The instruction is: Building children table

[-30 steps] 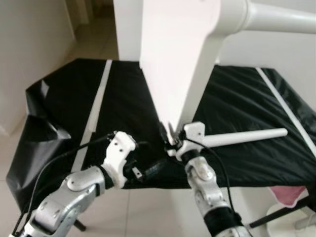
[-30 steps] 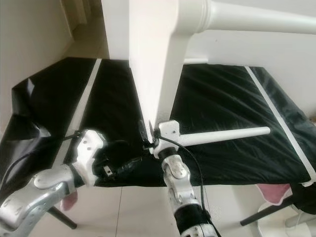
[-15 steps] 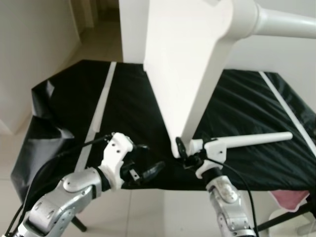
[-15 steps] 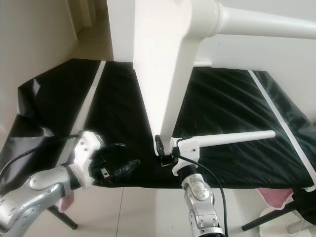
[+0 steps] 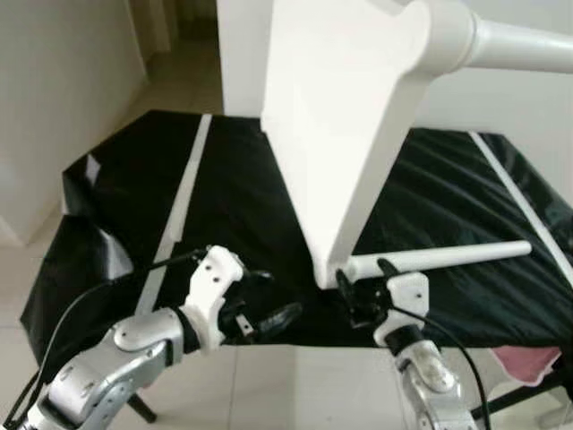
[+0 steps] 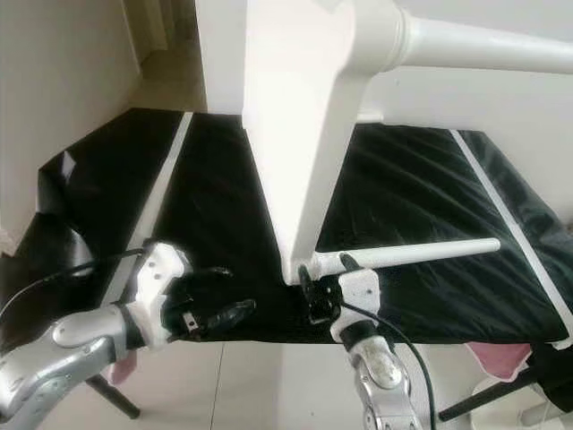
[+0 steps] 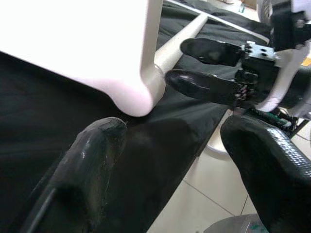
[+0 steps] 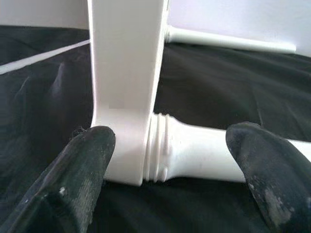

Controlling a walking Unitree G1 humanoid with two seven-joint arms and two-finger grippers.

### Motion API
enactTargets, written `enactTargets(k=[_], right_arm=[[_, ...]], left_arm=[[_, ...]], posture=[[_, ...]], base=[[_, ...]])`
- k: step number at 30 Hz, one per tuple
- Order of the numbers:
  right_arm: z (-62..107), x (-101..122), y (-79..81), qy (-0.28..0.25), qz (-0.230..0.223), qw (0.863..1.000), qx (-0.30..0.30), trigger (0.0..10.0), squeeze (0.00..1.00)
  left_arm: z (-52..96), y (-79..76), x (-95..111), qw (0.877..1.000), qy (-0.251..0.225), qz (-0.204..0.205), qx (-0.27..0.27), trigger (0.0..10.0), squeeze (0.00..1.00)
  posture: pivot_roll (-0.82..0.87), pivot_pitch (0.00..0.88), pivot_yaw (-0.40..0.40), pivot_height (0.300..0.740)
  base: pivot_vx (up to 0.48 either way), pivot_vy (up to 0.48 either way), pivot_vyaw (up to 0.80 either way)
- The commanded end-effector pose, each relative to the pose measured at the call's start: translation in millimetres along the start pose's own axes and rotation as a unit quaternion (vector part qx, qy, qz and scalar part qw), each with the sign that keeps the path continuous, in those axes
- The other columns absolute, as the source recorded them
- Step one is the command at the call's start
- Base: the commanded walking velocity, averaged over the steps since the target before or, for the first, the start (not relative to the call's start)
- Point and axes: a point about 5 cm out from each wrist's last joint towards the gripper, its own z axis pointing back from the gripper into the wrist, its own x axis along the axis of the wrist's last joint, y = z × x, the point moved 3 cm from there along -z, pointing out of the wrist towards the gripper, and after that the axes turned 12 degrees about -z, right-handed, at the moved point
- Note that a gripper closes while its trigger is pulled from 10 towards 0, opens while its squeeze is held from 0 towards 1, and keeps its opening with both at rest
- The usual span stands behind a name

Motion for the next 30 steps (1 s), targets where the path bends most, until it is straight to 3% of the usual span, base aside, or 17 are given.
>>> enactTargets(k=[1, 8, 17, 19, 21, 22, 26, 30], right_arm=[[1.4, 1, -0.5, 0.002, -0.001, 1.0, 0.001, 10.0, 0.0], [8.2, 1, -12.9, 0.004, -0.001, 0.999, -0.038, 10.0, 0.0], [8.2, 1, -12.9, 0.004, -0.001, 0.999, -0.038, 10.0, 0.0], [4.6, 6, -26.6, -0.005, -0.002, 0.998, -0.069, 10.0, 0.0], [4.6, 6, -26.6, -0.005, -0.002, 0.998, -0.069, 10.0, 0.0], [1.8, 10, -38.2, -0.017, 0.001, 0.995, -0.101, 10.0, 0.0], [-0.7, 18, -57.0, -0.036, 0.009, 0.987, -0.159, 10.0, 0.0], [-5.8, 18, -61.3, -0.04, -0.011, 0.983, -0.176, 10.0, 0.0]], left_arm=[[3.2, -27.2, 6, 0.986, -0.03, 0.0, -0.161, 10.0, 0.0], [3.2, -27.2, 6, 0.986, -0.03, 0.003, -0.162, 10.0, 0.0], [3.2, -27.2, 6, 0.986, -0.03, 0.003, -0.162, 10.0, 0.0], [3.2, -24.8, 7, 0.987, -0.032, 0.0, -0.159, 10.0, 0.0], [3.2, -24.8, 7, 0.987, -0.032, 0.0, -0.159, 10.0, 0.0], [3.5, -23.6, 7, 0.987, -0.033, -0.003, -0.155, 10.0, 0.0], [2.6, -23.5, 10, 0.988, -0.034, -0.006, -0.151, 10.0, 0.0], [2.1, -22.5, 10, 0.989, -0.034, -0.005, -0.146, 10.0, 0.0]], posture=[[0.06, 0.0, -0.058, 0.74], [0.06, 0.0, -0.06, 0.74], [0.06, 0.0, -0.06, 0.74], [0.06, 0.0, -0.061, 0.74], [0.06, 0.0, -0.061, 0.74], [0.06, 0.0, -0.061, 0.74], [0.07, 0.0, -0.062, 0.74], [0.07, 0.0, -0.058, 0.74]], base=[[0.0, 0.0, 0.0], [0.0, 0.0, 0.0], [0.0, 0.0, 0.0], [0.0, 0.0, 0.0], [0.0, 0.0, 0.0], [0.0, 0.0, 0.0], [0.0, 0.0, 0.0], [0.0, 0.0, 0.0]])
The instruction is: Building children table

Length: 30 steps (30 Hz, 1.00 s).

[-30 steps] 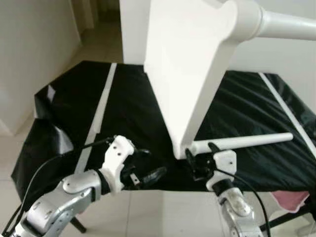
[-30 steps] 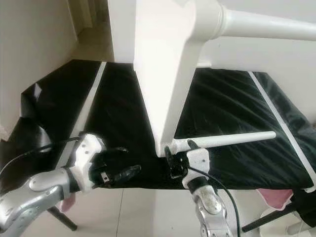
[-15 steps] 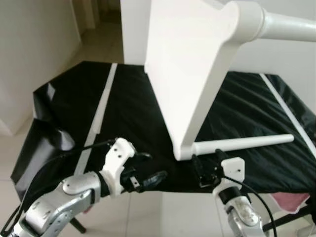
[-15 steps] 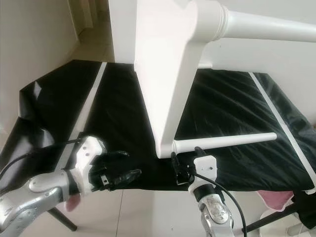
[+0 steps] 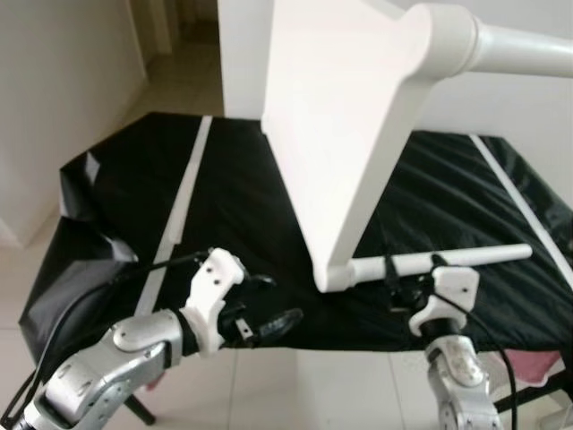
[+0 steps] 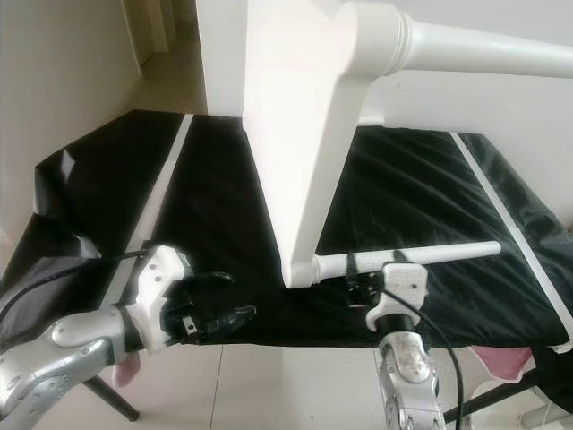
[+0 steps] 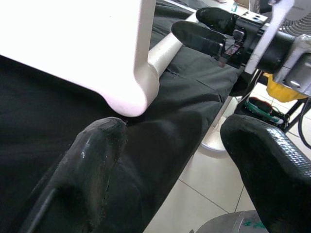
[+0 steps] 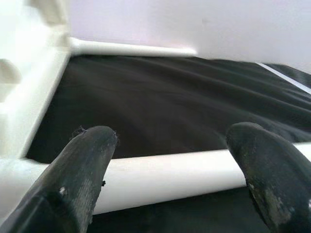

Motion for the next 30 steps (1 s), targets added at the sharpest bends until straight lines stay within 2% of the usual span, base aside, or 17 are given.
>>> enactTargets(k=[1, 6, 8, 9, 12, 14, 16, 21, 23, 29, 30], right_arm=[[-1.4, -4, -3.4, 0.01, -0.013, 1.0, -0.013, 10.0, 0.0], [-19.3, -7, 5.9, 0.01, -0.02, 1.0, -0.004, 10.0, 0.0], [-29.7, -11, 16.9, 0.015, -0.025, 0.999, 0.014, 10.0, 0.0], [-29.7, -11, 16.9, 0.015, -0.025, 0.999, 0.014, 10.0, 0.0], [-36.7, -22, 33.2, 0.035, -0.034, 0.998, 0.04, 10.0, 0.0], [-37.5, -25, 37.6, 0.04, -0.038, 0.997, 0.047, 10.0, 0.0], [-34.8, -34, 55.6, 0.062, -0.042, 0.994, 0.083, 10.0, 0.0], [-28.9, -42, 69.2, 0.083, -0.054, 0.988, 0.116, 10.0, 0.0], [-23.6, -45, 82.0, 0.094, -0.067, 0.983, 0.141, 10.0, 0.0], [-22.3, -46, 87.4, 0.095, -0.073, 0.981, 0.15, 10.0, 0.0], [-20.9, -47, 97.3, 0.1, -0.084, 0.977, 0.168, 10.0, 0.0]], left_arm=[[2.6, -19.8, 9, 0.991, -0.033, -0.01, -0.131, 10.0, 0.0], [0.8, -18.0, 10, 0.991, -0.035, -0.012, -0.129, 10.0, 0.0], [-1.6, -16.4, 10, 0.992, -0.036, -0.021, -0.121, 10.0, 0.0], [-1.6, -16.4, 10, 0.992, -0.036, -0.021, -0.121, 10.0, 0.0], [-2.9, -16.8, 11, 0.992, -0.037, -0.02, -0.122, 10.0, 0.0], [-2.9, -17.2, 12, 0.991, -0.039, -0.019, -0.123, 10.0, 0.0], [-2.1, -17.0, 13, 0.992, -0.04, -0.018, -0.12, 10.0, 0.0], [-1.5, -16.8, 13, 0.992, -0.04, -0.018, -0.116, 10.0, 0.0], [-0.8, -17.8, 14, 0.992, -0.04, -0.017, -0.117, 10.0, 0.0], [-0.4, -18.7, 14, 0.992, -0.041, -0.017, -0.118, 10.0, 0.0], [-0.3, -19.9, 15, 0.992, -0.042, -0.016, -0.121, 10.0, 0.0]], posture=[[0.07, 0.0, -0.058, 0.74], [0.07, 0.0, -0.051, 0.74], [0.07, 0.0, -0.052, 0.74], [0.07, 0.0, -0.052, 0.74], [0.07, 0.0, -0.05, 0.74], [0.07, 0.0, -0.055, 0.74], [0.08, 0.0, -0.058, 0.74], [0.09, 0.0, -0.062, 0.74], [0.09, 0.0, -0.064, 0.74], [0.09, 0.0, -0.066, 0.74], [0.09, 0.0, -0.067, 0.74]], base=[[0.0, 0.0, 0.0], [0.0, 0.0, 0.0], [0.0, 0.0, 0.0], [0.0, 0.0, 0.0], [0.0, 0.0, 0.0], [0.0, 0.0, 0.0], [0.0, 0.0, 0.0], [0.0, 0.0, 0.0], [0.0, 0.0, 0.0], [0.0, 0.0, 0.0], [0.0, 0.0, 0.0]])
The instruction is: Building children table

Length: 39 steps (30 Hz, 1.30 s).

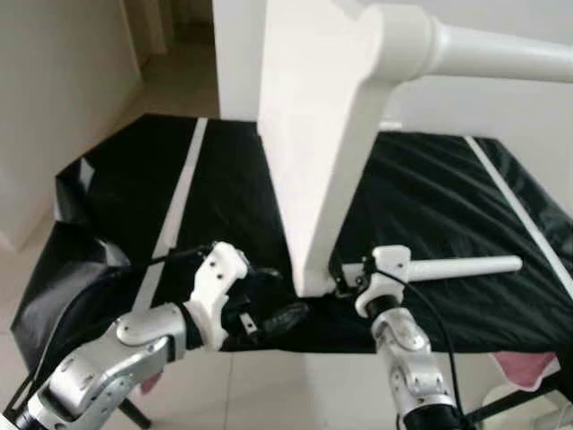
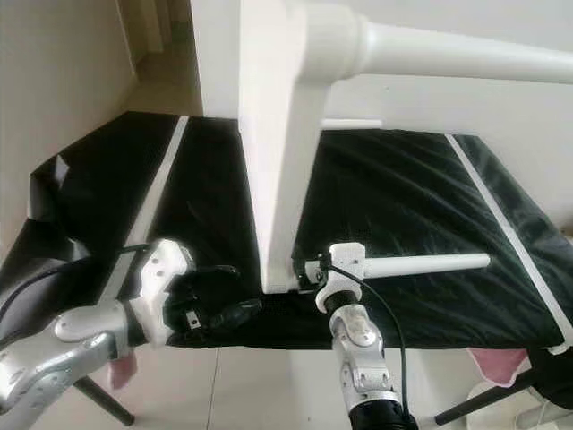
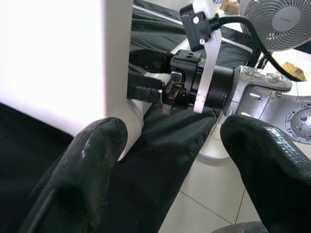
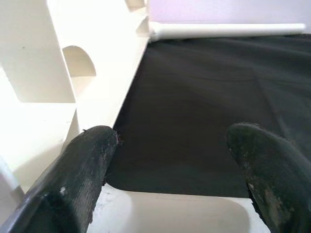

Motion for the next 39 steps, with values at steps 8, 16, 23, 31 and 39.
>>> enactTargets(k=[8, 16, 23, 31, 39], right_arm=[[-8.1, -26, 47.9, 0.059, -0.036, 0.992, 0.105, 10.0, 0.0], [-22.1, -28, 69.5, 0.063, -0.061, 0.987, 0.133, 10.0, 0.0], [-27.1, -27, 72.3, 0.059, -0.068, 0.987, 0.135, 10.0, 0.0], [-32.0, -31, 75.9, 0.063, -0.061, 0.986, 0.142, 10.0, 0.0], [-17.1, -19, 48.5, 0.036, -0.054, 0.992, 0.113, 10.0, 0.0]], left_arm=[[2.0, -21.4, 10, 0.992, -0.029, -0.001, -0.123, 10.0, 0.0], [3.1, -21.2, 11, 0.992, -0.03, 0.0, -0.126, 10.0, 0.0], [3.3, -21.8, 12, 0.991, -0.029, 0.0, -0.128, 10.0, 0.0], [3.3, -22.6, 12, 0.991, -0.03, 0.003, -0.13, 10.0, 0.0], [6.0, -23.7, 10, 0.992, -0.024, 0.007, -0.123, 10.0, 0.0]], posture=[[0.08, 0.0, -0.066, 0.74], [0.08, 0.0, -0.059, 0.74], [0.08, 0.0, -0.06, 0.74], [0.09, 0.0, -0.066, 0.74], [0.1, 0.0, -0.075, 0.74]], base=[[0.0, 0.0, 0.0], [0.0, 0.0, 0.0], [0.0, 0.0, 0.0], [0.0, 0.0, 0.0], [0.0, 0.0, 0.0]])
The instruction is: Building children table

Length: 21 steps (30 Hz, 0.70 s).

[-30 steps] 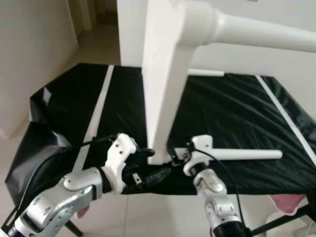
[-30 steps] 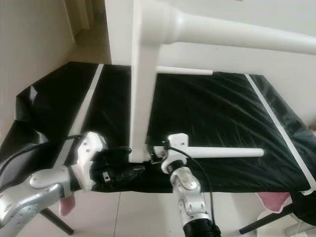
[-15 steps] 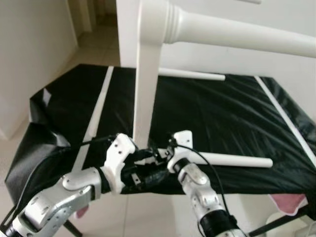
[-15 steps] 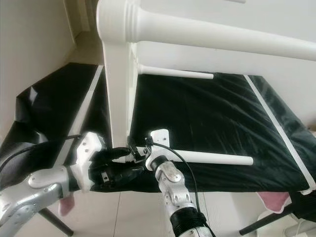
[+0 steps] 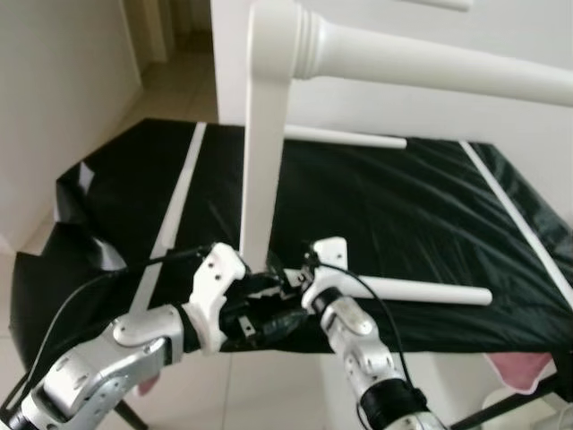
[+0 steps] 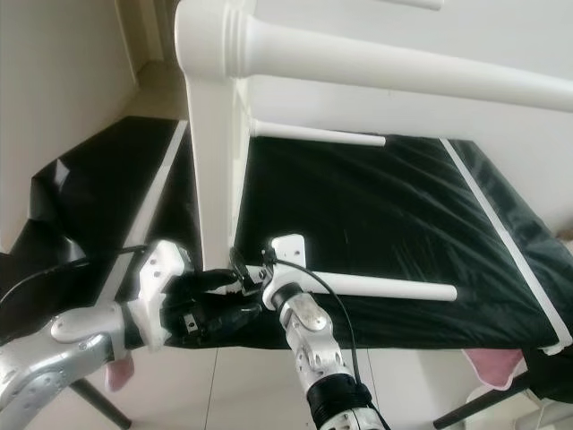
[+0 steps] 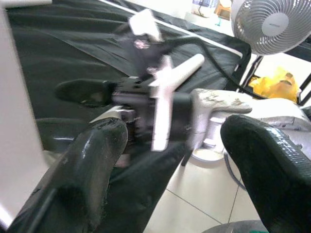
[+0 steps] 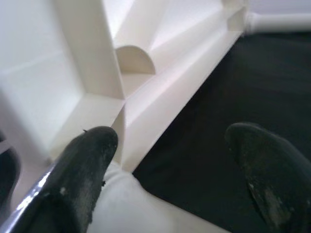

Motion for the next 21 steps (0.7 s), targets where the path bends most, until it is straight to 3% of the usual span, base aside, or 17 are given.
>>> enactTargets(k=[1, 7, 11, 21], right_arm=[[7.5, 4, -6.8, -0.005, 0.001, 1.0, -0.009, 10.0, 0.0], [30.9, 28, -35.2, -0.054, 0.037, 0.996, -0.066, 10.0, 0.0], [35.8, 37, -40.4, -0.073, 0.046, 0.993, -0.084, 10.0, 0.0], [51.6, 47, -52.6, -0.083, 0.059, 0.988, -0.12, 10.0, 0.0]], left_arm=[[2.4, -18.9, 4, 0.994, -0.02, -0.003, -0.105, 10.0, 0.0], [-2.5, -9.8, 0, 0.997, -0.021, -0.013, -0.071, 10.0, 0.0], [-6.8, 1.5, 2, 0.999, -0.029, -0.032, -0.034, 10.0, 0.0], [-14.9, 6.9, 3, 0.999, -0.038, -0.032, -0.003, 10.0, 0.0]], posture=[[0.09, 0.0, -0.074, 0.74], [0.09, 0.0, -0.066, 0.74], [0.08, 0.0, -0.063, 0.74], [0.07, 0.0, -0.053, 0.74]], base=[[0.0, 0.0, 0.0], [0.0, 0.0, 0.0], [0.0, 0.0, 0.0], [0.0, 0.0, 0.0]])
